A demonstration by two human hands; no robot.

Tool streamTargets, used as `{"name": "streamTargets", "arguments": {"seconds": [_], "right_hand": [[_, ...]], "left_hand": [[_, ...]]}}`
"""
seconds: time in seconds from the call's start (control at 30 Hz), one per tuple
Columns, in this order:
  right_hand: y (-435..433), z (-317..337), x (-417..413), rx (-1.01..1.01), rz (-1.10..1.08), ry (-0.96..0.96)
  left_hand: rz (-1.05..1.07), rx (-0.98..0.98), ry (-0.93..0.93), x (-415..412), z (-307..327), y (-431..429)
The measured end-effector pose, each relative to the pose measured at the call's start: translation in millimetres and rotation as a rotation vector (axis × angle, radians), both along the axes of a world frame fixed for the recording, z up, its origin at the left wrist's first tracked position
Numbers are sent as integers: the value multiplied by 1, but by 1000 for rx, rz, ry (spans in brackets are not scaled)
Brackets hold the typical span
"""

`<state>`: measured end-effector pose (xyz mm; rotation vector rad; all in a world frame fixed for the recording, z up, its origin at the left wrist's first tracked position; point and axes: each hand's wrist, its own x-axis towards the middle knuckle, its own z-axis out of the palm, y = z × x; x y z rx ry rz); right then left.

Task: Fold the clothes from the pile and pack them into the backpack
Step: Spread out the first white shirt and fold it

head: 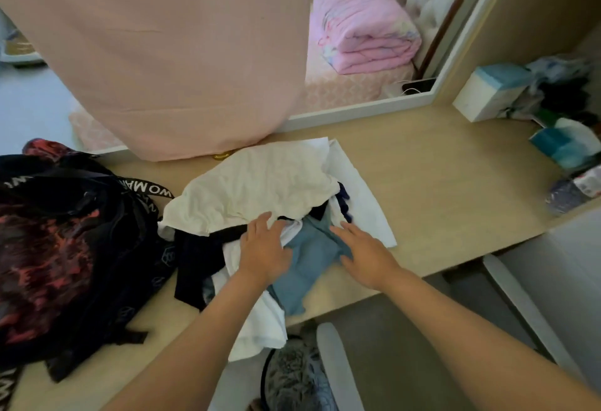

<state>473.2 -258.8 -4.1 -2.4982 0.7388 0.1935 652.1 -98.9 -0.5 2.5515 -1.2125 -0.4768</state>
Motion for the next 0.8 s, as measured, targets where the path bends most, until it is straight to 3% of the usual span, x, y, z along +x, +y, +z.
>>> {"name": "streamTargets", "arguments": {"seconds": [0.27,0.57,0.7,0.8], "right_hand": [[7,25,-195,137,-27,137],[37,31,-439,247,-70,290],[55,19,-500,330,-64,450],[61,11,-517,249,116,646]], "left_hand": [[-87,-160,280,-204,23,-10],[-329,122,527,-463,-2,10],[-456,294,692,-527,-2,27],[-482,424,856,-544,-14,41]]}}
